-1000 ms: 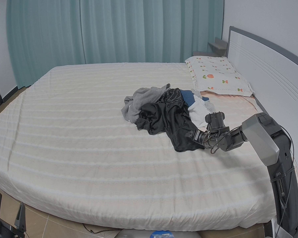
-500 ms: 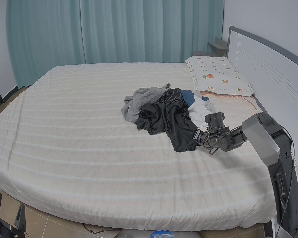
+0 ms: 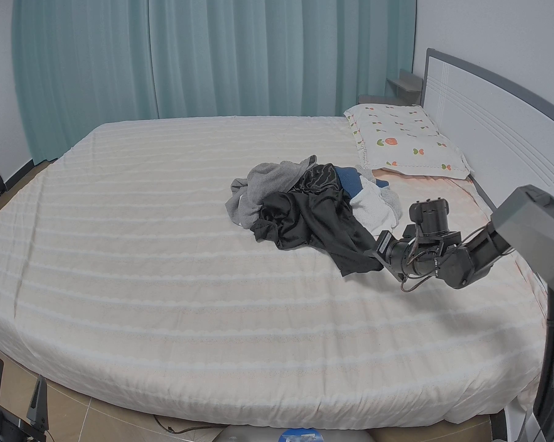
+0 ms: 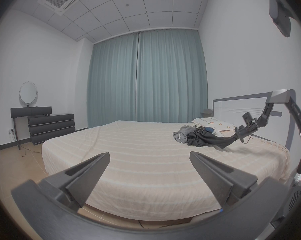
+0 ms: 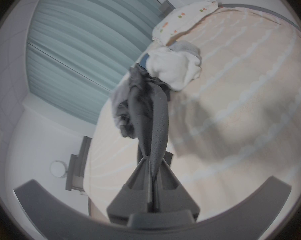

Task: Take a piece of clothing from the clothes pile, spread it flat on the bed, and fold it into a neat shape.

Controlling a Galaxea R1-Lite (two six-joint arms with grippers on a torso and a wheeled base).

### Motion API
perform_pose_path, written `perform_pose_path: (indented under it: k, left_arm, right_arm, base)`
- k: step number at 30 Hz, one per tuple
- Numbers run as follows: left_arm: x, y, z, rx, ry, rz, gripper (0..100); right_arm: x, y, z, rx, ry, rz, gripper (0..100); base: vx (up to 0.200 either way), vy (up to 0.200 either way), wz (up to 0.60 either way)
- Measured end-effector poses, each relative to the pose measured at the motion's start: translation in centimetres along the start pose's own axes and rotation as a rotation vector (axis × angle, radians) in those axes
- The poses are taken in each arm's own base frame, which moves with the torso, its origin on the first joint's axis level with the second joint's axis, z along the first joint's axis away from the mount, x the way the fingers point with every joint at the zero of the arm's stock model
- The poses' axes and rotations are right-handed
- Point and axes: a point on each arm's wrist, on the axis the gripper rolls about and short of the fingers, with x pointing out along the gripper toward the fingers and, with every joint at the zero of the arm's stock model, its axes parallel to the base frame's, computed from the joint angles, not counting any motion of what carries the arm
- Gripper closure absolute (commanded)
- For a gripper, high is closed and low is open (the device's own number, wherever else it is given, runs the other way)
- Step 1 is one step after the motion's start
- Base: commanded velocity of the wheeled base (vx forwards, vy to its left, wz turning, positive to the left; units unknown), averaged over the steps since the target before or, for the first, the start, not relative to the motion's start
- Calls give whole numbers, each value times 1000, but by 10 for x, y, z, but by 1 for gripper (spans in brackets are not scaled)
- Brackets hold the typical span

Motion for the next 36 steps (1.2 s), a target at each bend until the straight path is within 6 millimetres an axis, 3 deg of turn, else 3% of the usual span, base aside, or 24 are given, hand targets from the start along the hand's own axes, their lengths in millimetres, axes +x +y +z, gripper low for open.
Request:
perform_pose_path:
  k: [10, 16, 21, 29, 36]
  left_arm:
    - [0, 0, 0, 0, 0, 0, 0]
    - [0, 0, 0, -1, 0, -1, 0]
    - [0, -1, 0, 0, 0, -42, 0]
    - [0, -1, 3, 21, -22, -54, 0]
    - [0, -3, 47, -9, -94, -132, 0]
  right_arm:
    - [-110, 73, -22, -71, -61, 299, 100]
    - [-164, 115, -30, -138, -102, 473, 100]
    - [-201, 143, -25, -184, -164, 596, 100]
    - [-228, 156, -24, -210, -203, 666, 100]
    - [-232, 157, -24, -220, -208, 677, 100]
  base:
    - [0, 0, 0]
    - [0, 0, 0]
    - [0, 0, 0]
    - [0, 0, 0]
    - [0, 0, 0]
